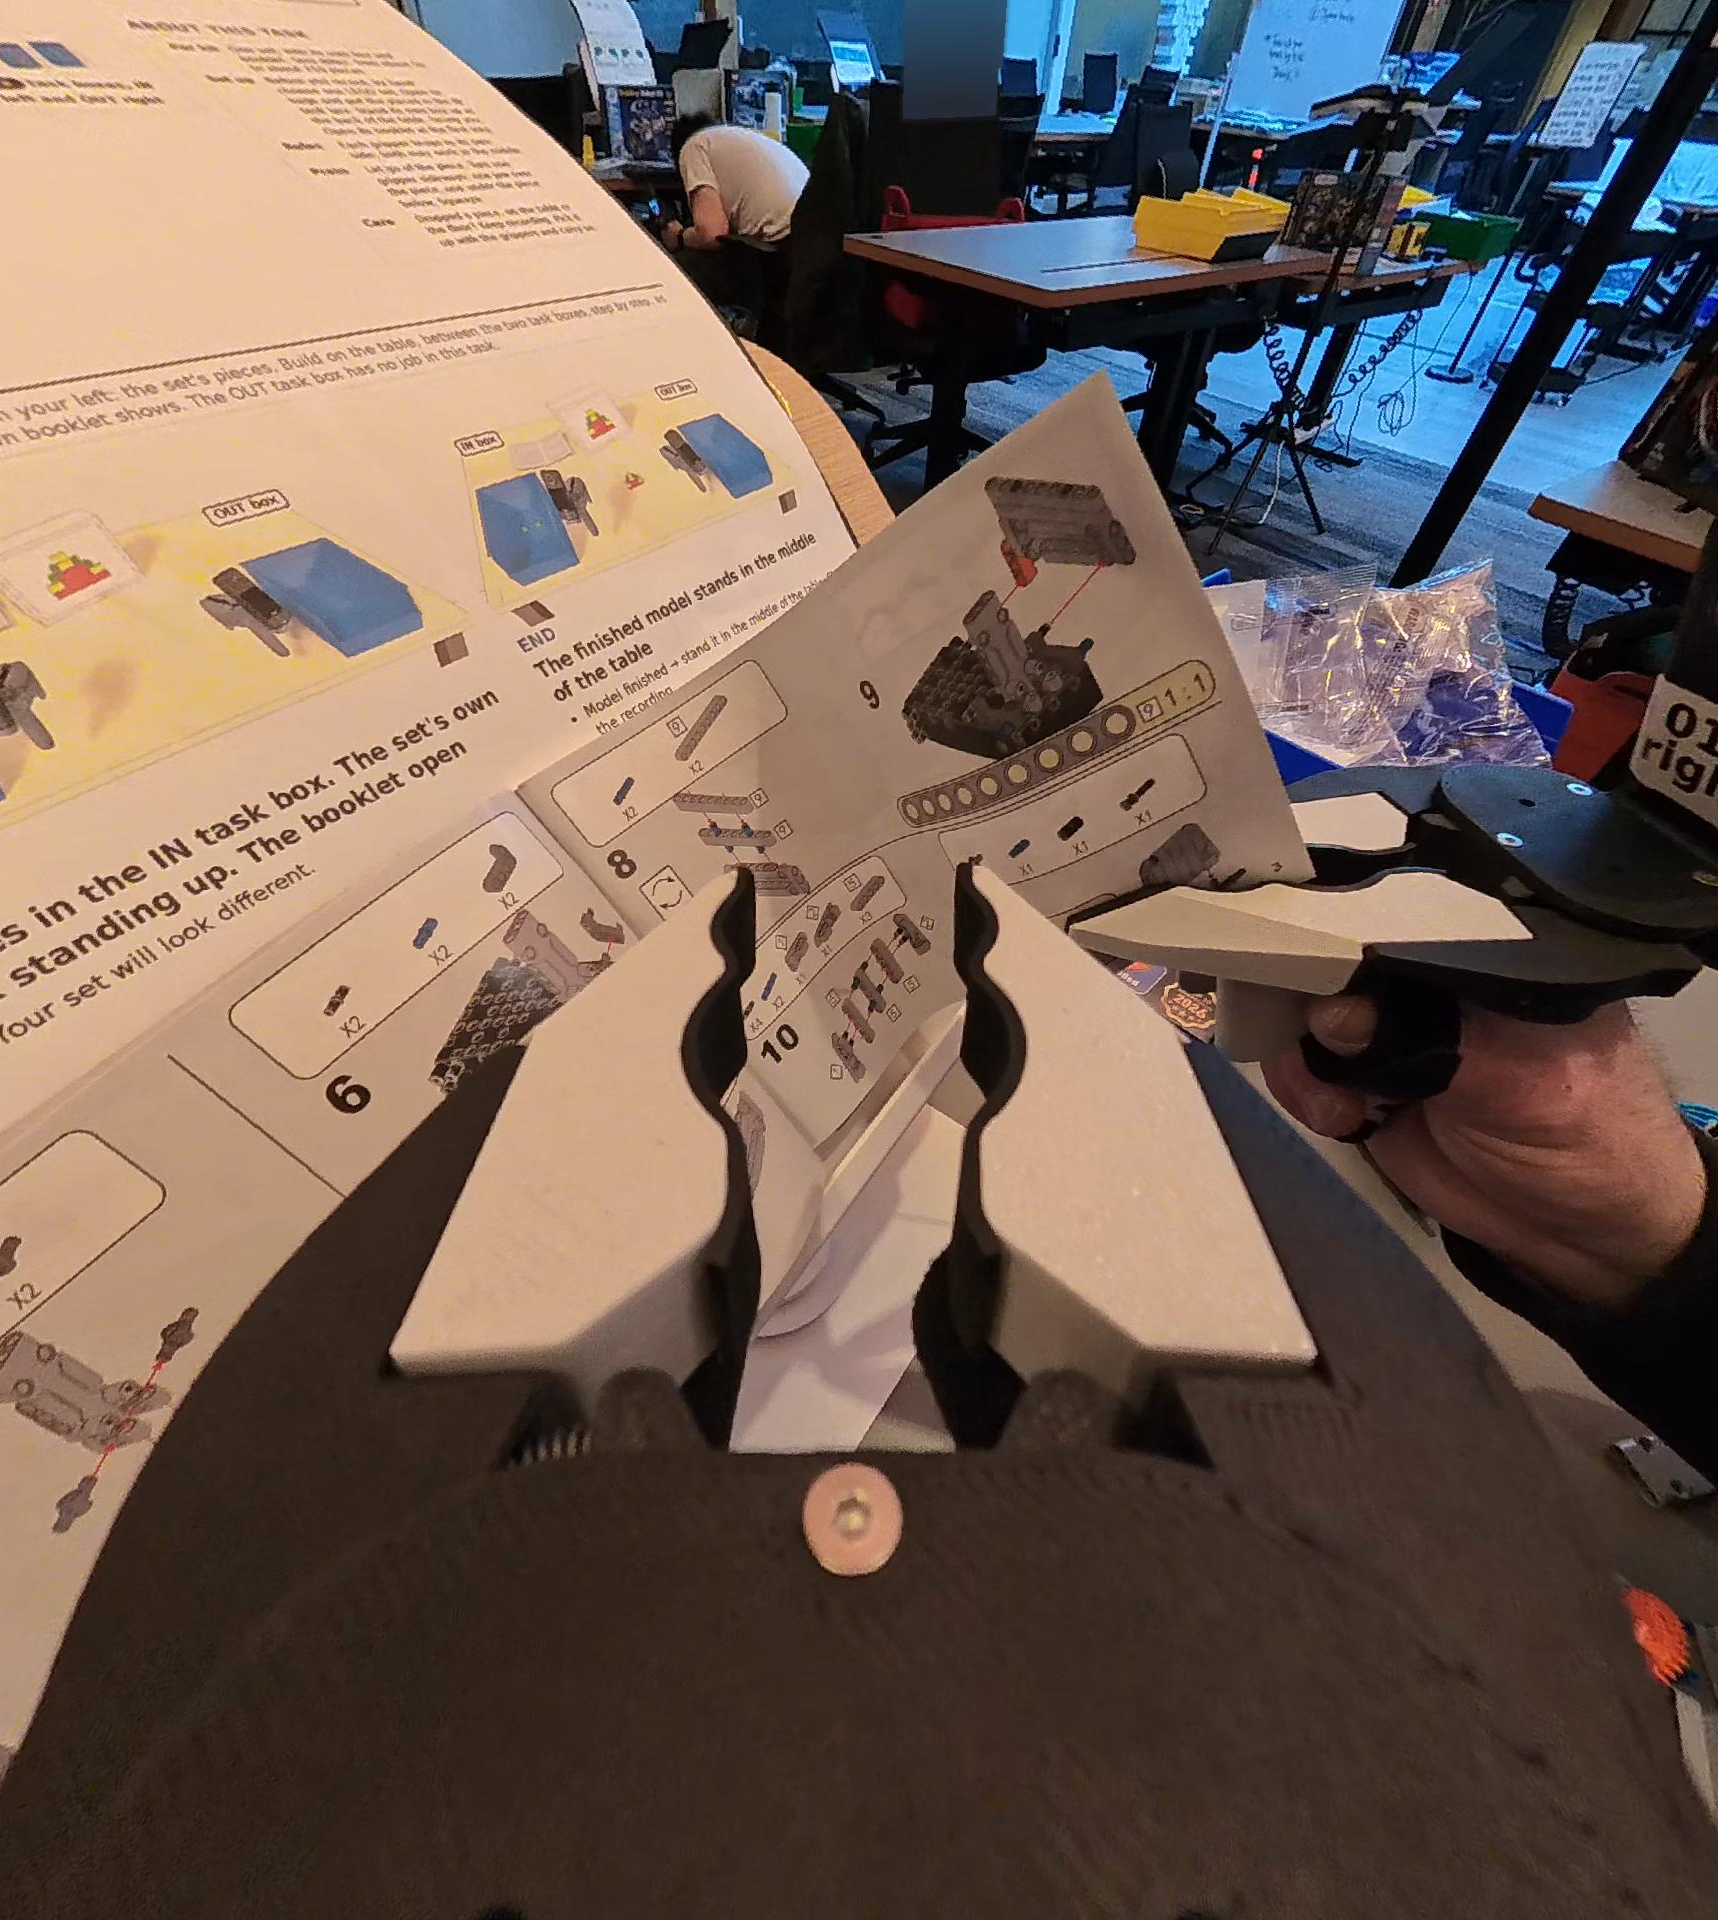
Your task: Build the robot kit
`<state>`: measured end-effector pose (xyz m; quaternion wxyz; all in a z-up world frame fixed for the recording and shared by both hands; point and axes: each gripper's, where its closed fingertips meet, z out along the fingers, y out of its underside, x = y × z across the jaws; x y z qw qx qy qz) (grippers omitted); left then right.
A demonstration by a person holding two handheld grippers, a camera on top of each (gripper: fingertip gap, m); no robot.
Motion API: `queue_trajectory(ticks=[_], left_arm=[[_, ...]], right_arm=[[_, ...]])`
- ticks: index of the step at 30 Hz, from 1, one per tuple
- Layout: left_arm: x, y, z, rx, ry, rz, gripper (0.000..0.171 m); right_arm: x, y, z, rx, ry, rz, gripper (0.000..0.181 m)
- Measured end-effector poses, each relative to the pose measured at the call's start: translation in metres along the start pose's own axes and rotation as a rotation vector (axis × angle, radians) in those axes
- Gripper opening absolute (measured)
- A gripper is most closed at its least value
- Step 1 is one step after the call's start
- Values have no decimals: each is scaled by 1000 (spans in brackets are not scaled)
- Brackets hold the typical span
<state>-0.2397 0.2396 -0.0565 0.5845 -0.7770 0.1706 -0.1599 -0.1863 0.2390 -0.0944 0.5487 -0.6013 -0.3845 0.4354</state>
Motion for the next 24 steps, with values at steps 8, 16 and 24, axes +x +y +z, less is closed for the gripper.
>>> queue_trajectory(ticks=[8,16,24], left_arm=[[1,1,1,-6,4,3,36],[2,3,4,-16,12,2,36],[-11,3,-2,-6,-36,2,37]], right_arm=[[-2,0,1,4,-11,-1,0],[0,0,0,11,-17,15,0],[11,1,-4,11,2,30,0]])
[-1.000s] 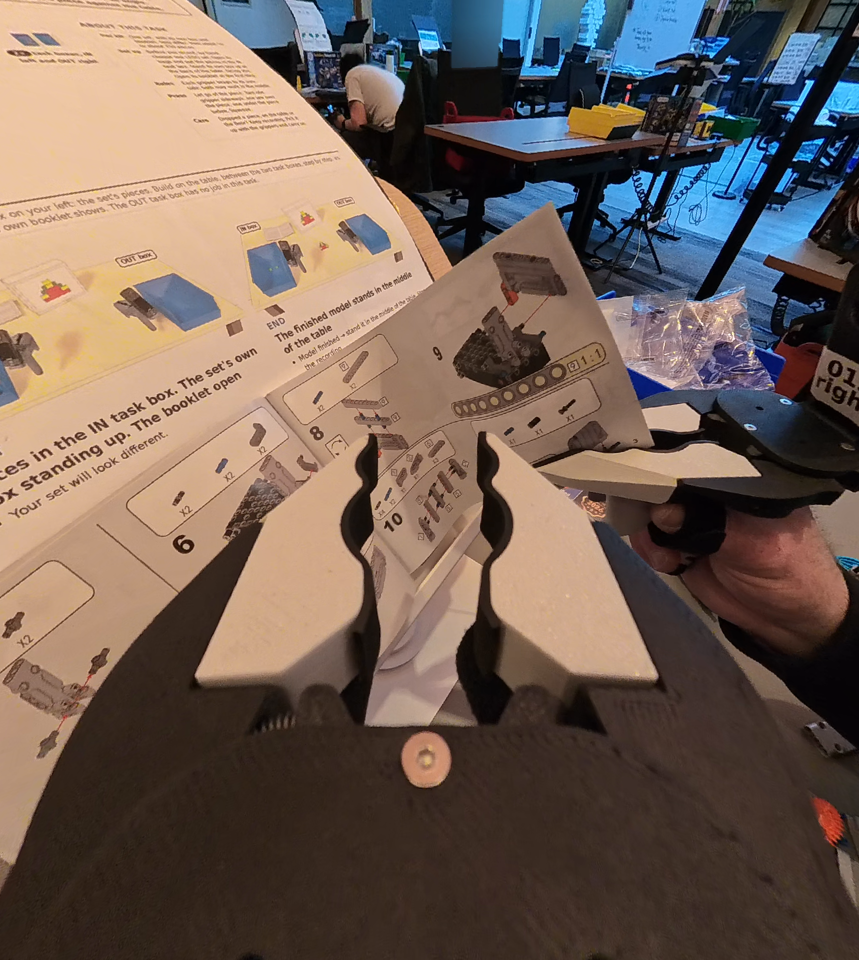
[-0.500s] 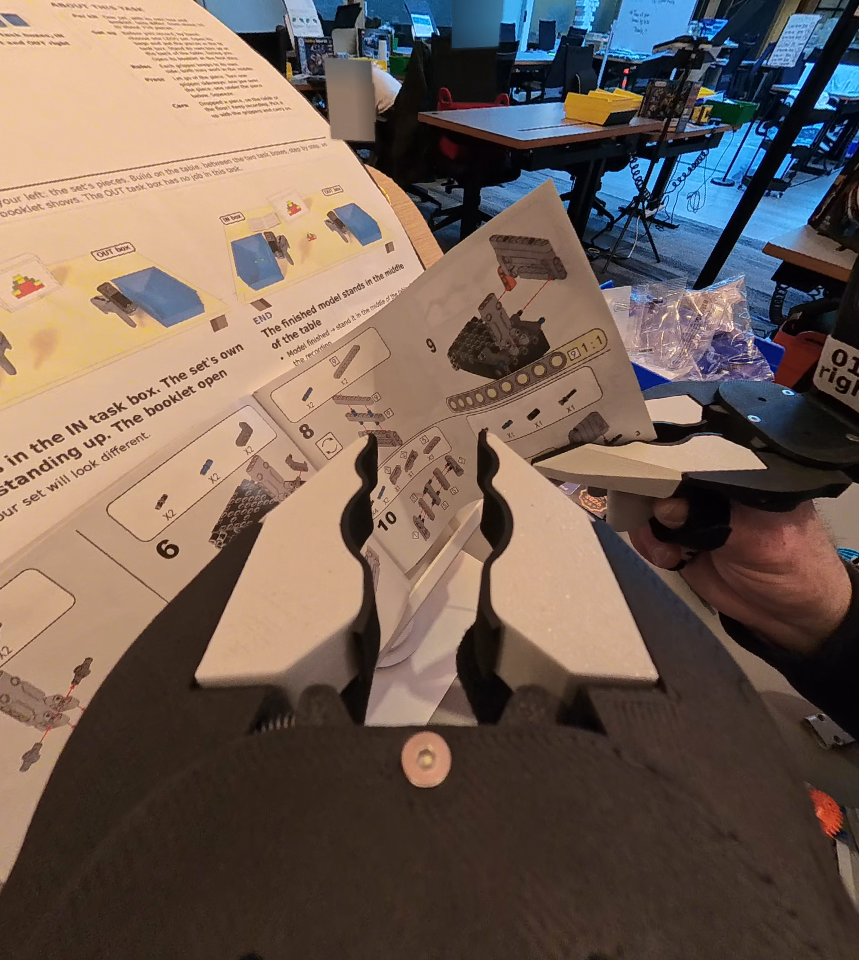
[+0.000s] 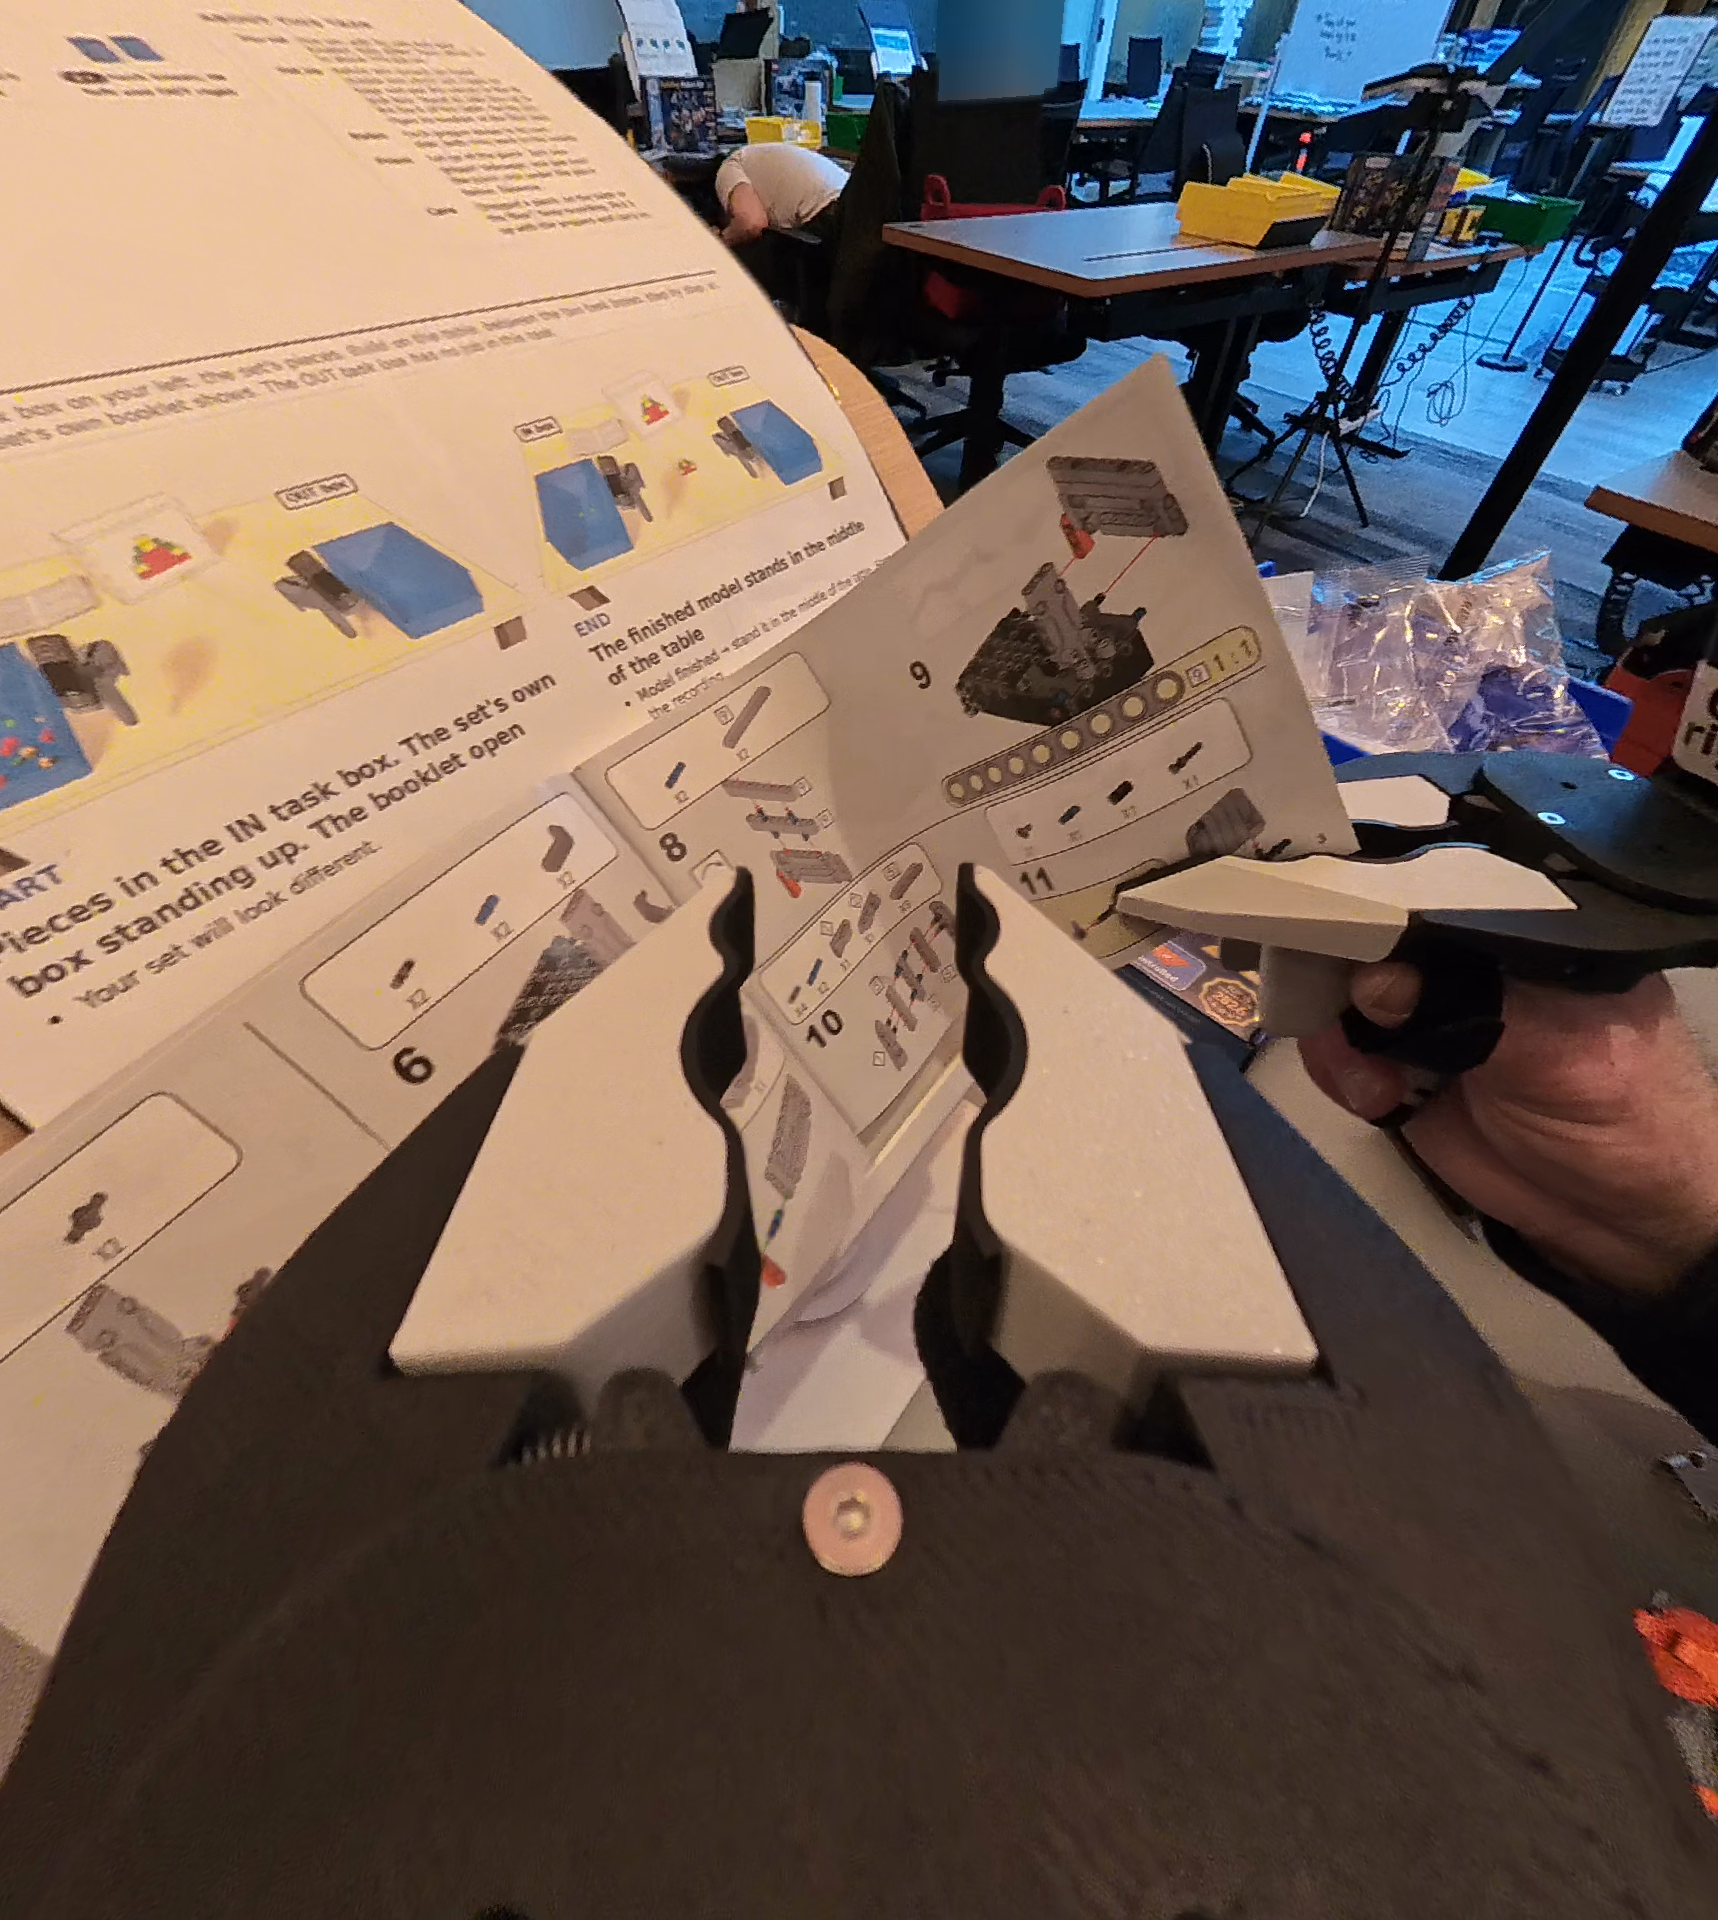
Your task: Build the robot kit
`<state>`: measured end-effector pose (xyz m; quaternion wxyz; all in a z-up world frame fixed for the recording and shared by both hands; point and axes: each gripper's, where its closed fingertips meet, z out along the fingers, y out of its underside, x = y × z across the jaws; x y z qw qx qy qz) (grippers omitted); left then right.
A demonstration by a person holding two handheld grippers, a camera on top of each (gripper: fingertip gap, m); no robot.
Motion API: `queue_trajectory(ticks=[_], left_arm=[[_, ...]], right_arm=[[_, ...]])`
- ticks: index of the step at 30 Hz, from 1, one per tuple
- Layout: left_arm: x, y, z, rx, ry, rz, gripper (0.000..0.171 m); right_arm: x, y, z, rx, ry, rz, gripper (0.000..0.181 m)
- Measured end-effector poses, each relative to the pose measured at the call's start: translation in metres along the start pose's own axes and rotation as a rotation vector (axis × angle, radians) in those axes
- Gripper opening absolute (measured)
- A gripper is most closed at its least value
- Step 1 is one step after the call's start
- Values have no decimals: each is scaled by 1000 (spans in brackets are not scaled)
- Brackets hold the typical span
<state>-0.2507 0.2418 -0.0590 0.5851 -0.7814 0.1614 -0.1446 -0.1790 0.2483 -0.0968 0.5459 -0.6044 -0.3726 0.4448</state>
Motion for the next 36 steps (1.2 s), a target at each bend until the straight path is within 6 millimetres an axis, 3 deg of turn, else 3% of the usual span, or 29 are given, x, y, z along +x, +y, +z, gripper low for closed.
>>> queue_trajectory(ticks=[9,20,28,36], left_arm=[[-22,1,-15,5,-53,-21,36],[-25,-7,-30,28,-72,-18,36],[-30,-19,-55,78,-100,-21,36],[-31,-20,-60,85,-102,-19,36]], right_arm=[[9,2,-3,-4,20,6,0],[30,-2,-16,17,36,47,8],[34,-4,-21,56,-47,149,25],[33,-11,-27,144,-158,253,31]])
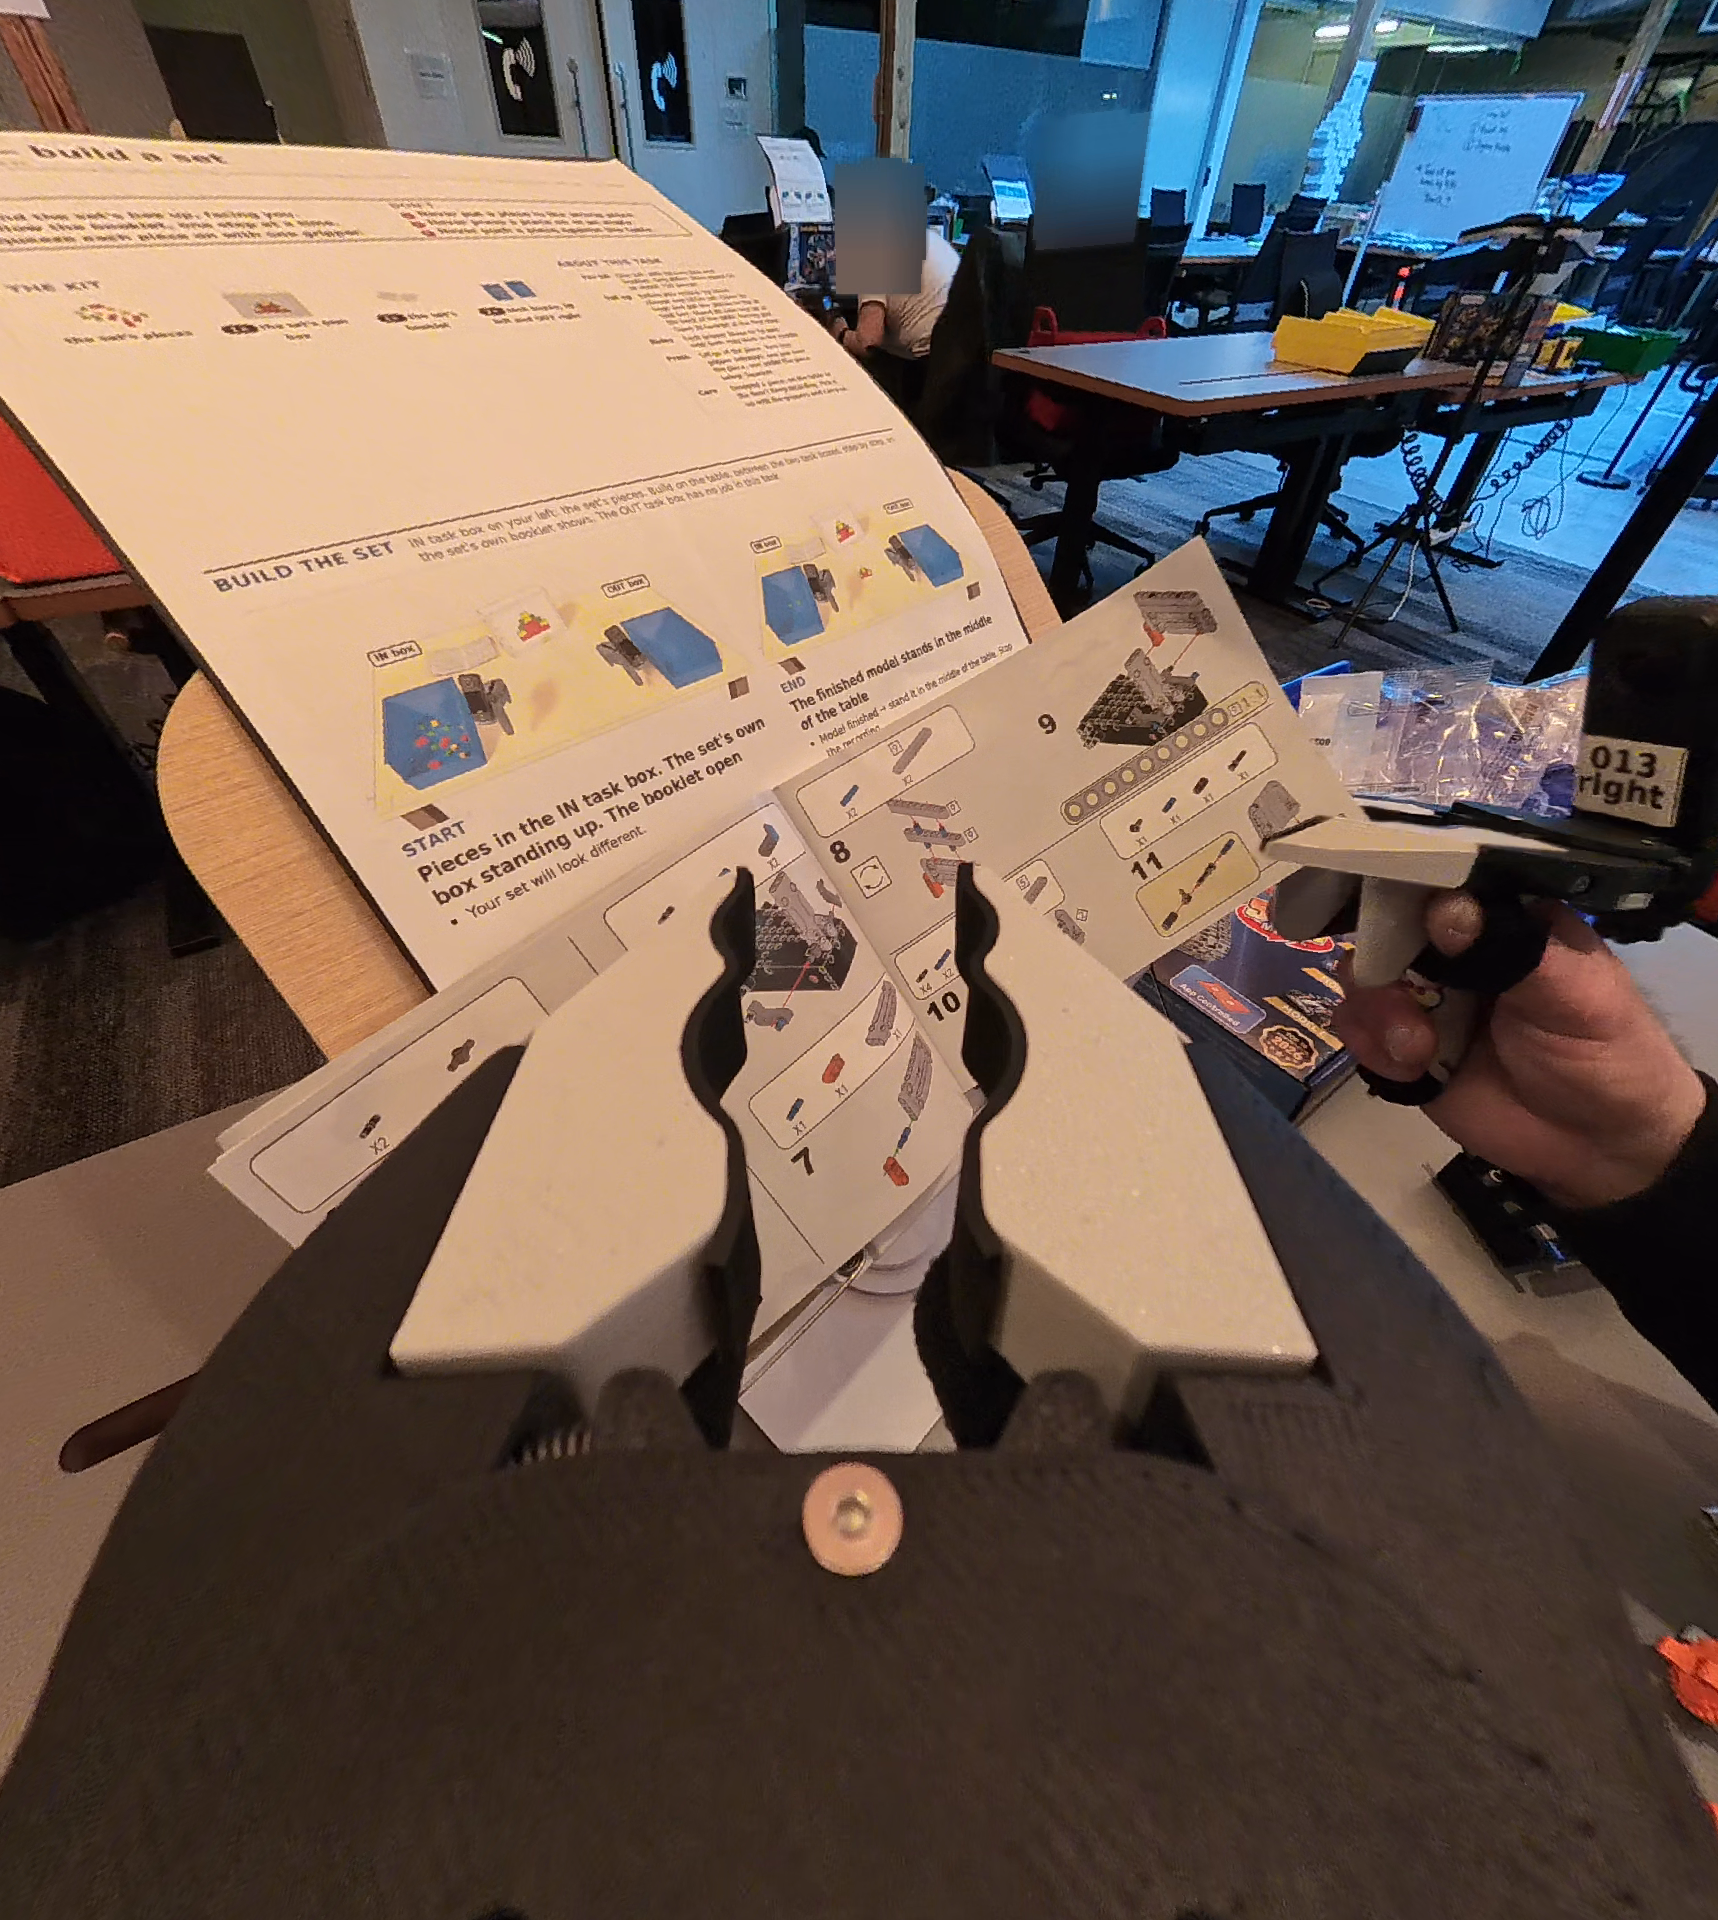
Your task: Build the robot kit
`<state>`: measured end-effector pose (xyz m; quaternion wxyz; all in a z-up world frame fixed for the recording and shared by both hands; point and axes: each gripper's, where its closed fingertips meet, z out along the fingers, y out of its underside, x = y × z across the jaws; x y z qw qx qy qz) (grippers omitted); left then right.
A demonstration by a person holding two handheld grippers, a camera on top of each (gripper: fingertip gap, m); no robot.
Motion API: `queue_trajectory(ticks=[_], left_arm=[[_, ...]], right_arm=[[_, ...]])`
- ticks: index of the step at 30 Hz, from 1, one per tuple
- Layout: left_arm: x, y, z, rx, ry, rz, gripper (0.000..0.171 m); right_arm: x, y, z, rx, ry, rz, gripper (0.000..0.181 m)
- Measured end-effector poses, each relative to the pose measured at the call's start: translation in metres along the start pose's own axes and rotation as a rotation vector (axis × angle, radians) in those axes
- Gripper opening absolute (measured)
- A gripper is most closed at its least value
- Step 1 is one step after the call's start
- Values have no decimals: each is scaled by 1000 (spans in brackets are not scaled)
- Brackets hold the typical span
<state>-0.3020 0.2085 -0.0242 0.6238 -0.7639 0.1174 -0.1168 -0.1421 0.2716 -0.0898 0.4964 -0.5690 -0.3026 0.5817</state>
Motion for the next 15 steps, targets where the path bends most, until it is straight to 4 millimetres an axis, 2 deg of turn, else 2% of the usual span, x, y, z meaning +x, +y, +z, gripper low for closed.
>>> queue_trajectory(ticks=[7,15], left_arm=[[-2,-2,-3,6,-6,0,36],[-12,-8,-15,48,-37,-4,35]], right_arm=[[2,-6,-8,58,-80,82,40],[6,-10,-14,98,-113,131,36]])
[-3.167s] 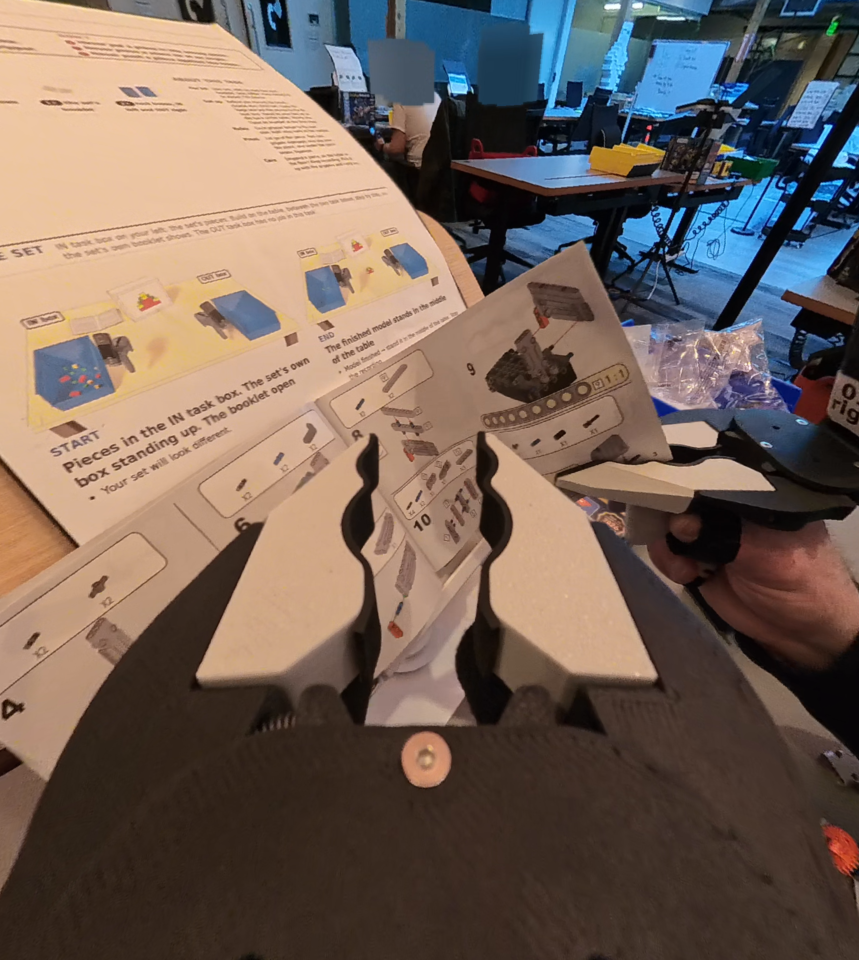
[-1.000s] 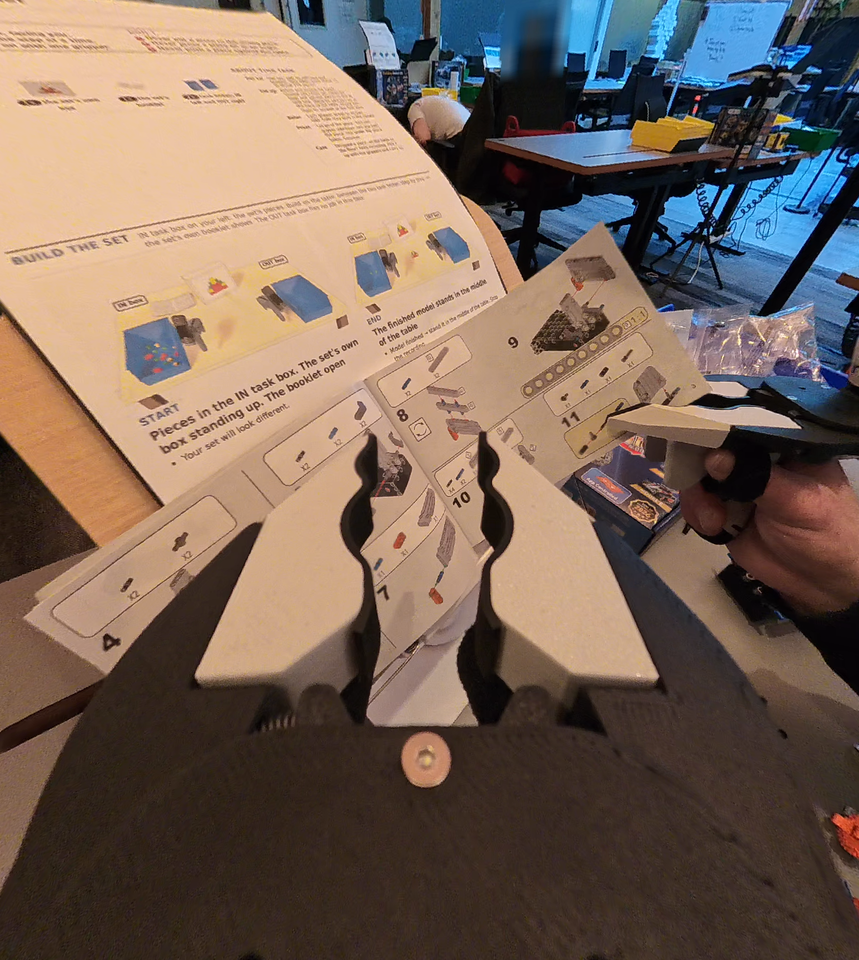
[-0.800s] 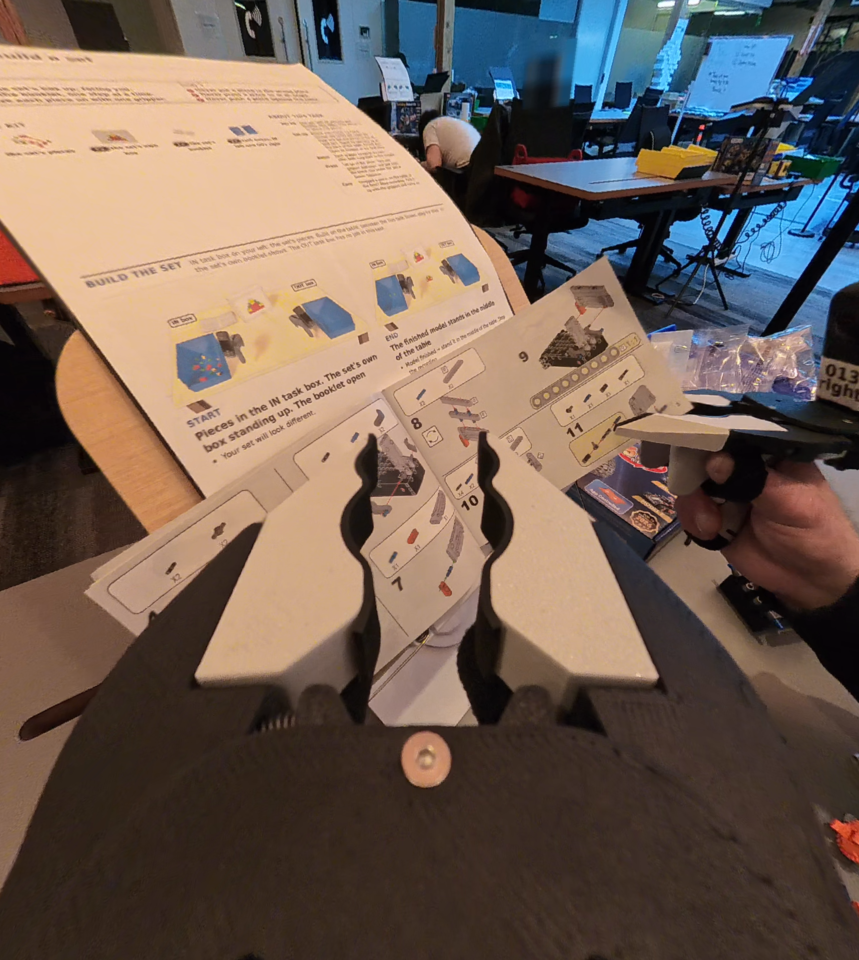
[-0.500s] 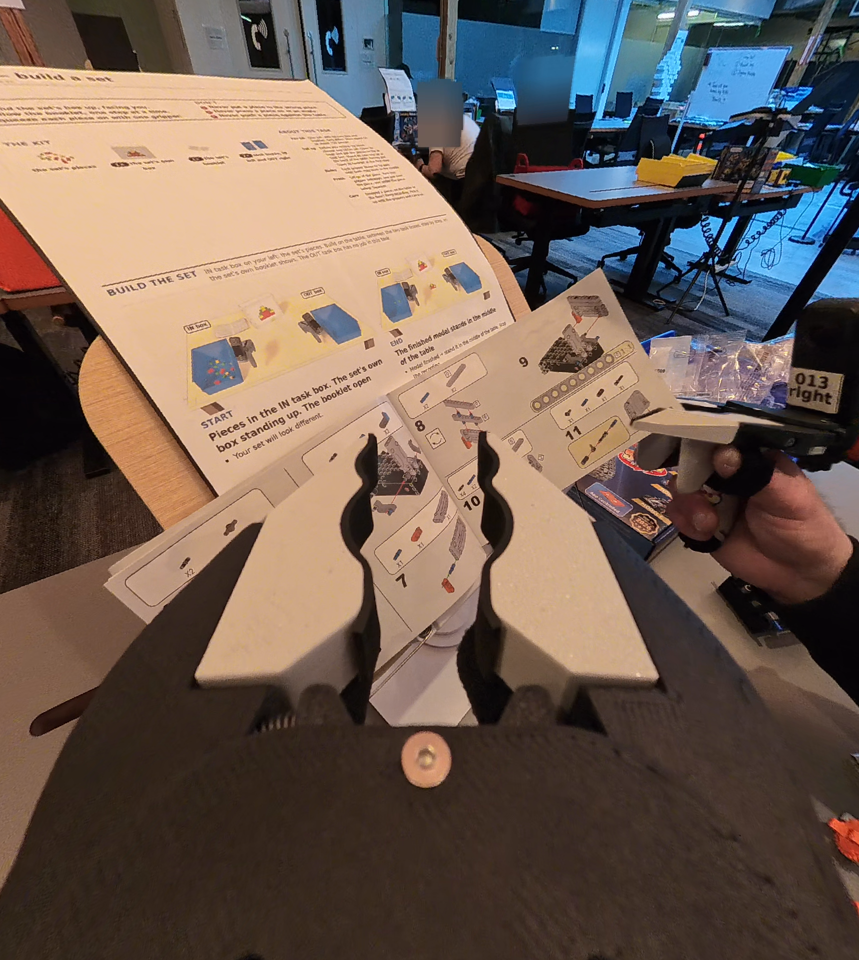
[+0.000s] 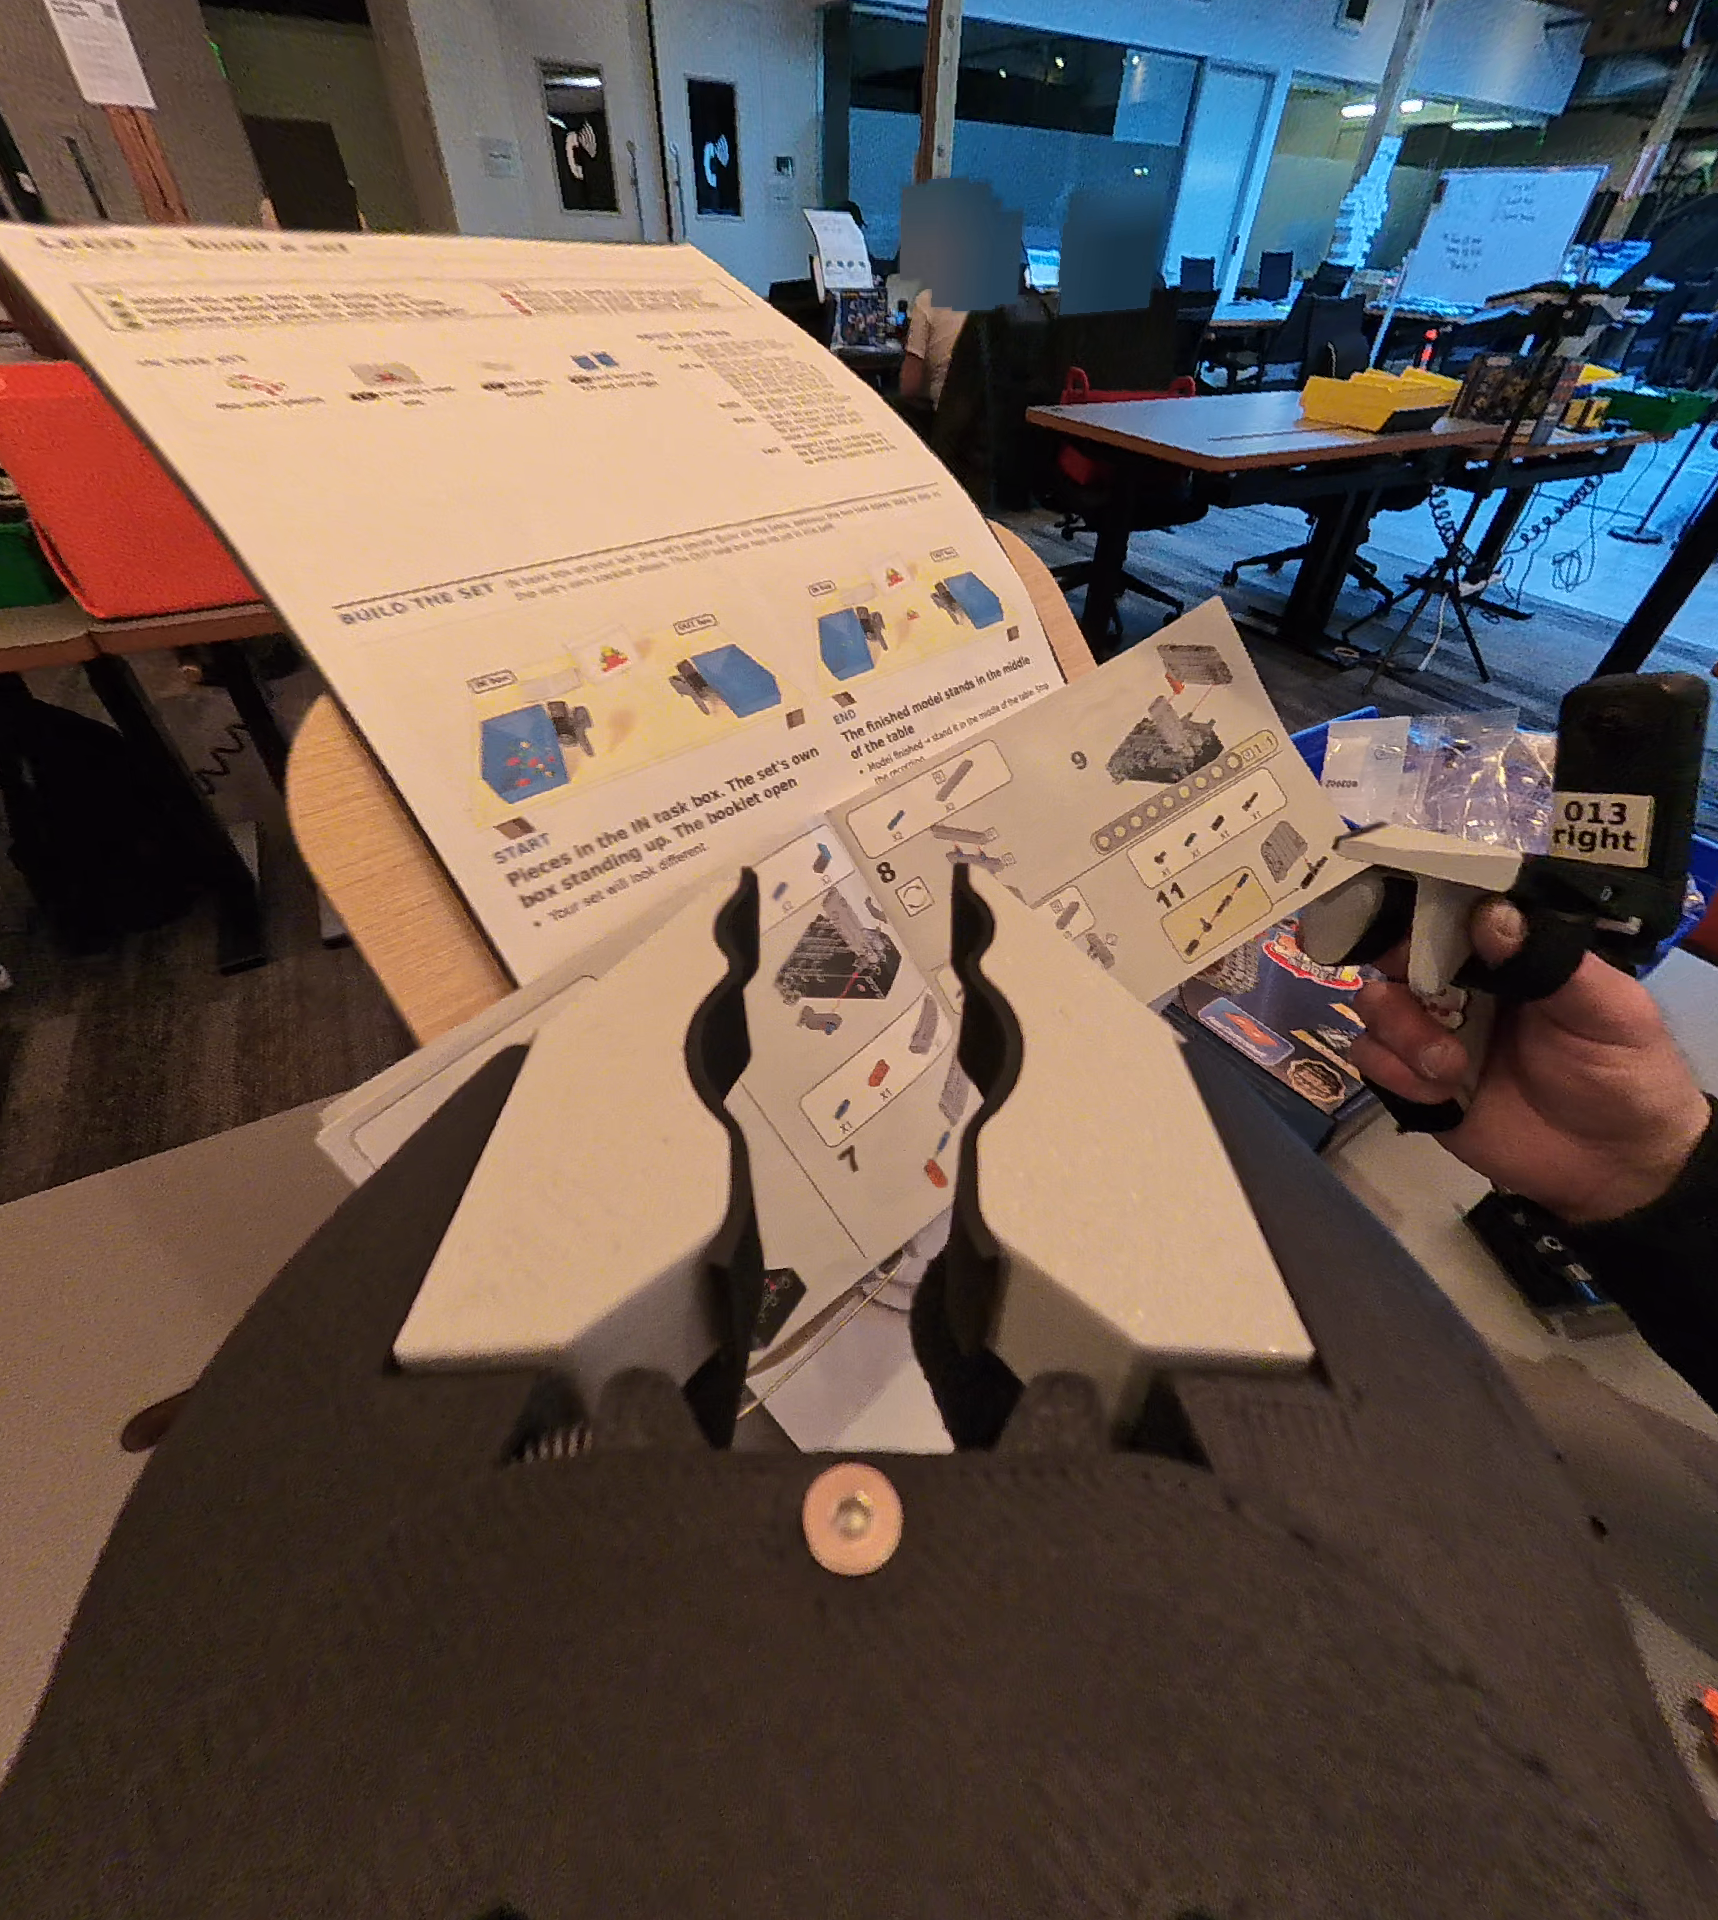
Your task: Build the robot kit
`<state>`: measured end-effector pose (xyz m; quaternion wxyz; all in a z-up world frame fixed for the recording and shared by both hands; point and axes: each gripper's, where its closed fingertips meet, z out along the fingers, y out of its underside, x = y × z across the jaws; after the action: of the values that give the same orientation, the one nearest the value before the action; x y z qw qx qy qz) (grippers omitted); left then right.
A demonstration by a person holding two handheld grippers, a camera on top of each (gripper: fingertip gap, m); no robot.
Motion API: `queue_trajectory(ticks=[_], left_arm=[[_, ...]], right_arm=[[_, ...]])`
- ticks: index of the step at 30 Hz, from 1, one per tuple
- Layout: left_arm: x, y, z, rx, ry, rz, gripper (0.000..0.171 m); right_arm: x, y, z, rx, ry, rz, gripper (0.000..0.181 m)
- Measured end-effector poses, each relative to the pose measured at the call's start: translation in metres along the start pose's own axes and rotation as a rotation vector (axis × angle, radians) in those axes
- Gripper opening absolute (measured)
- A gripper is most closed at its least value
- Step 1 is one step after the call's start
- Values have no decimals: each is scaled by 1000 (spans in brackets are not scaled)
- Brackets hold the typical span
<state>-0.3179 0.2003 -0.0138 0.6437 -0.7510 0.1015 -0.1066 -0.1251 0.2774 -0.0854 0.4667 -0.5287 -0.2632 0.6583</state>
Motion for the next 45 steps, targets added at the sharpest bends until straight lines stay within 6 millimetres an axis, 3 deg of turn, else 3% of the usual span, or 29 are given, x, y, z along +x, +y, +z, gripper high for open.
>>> queue_trajectory(ticks=[7,34,45], left_arm=[[-13,-7,-16,45,-20,-28,32],[0,-3,-6,12,13,-10,32],[3,-4,-6,12,15,-4,32]], right_arm=[[3,-1,-3,12,-2,8,25],[9,-3,-8,23,11,20,16],[6,-6,-10,40,-19,35,0]])
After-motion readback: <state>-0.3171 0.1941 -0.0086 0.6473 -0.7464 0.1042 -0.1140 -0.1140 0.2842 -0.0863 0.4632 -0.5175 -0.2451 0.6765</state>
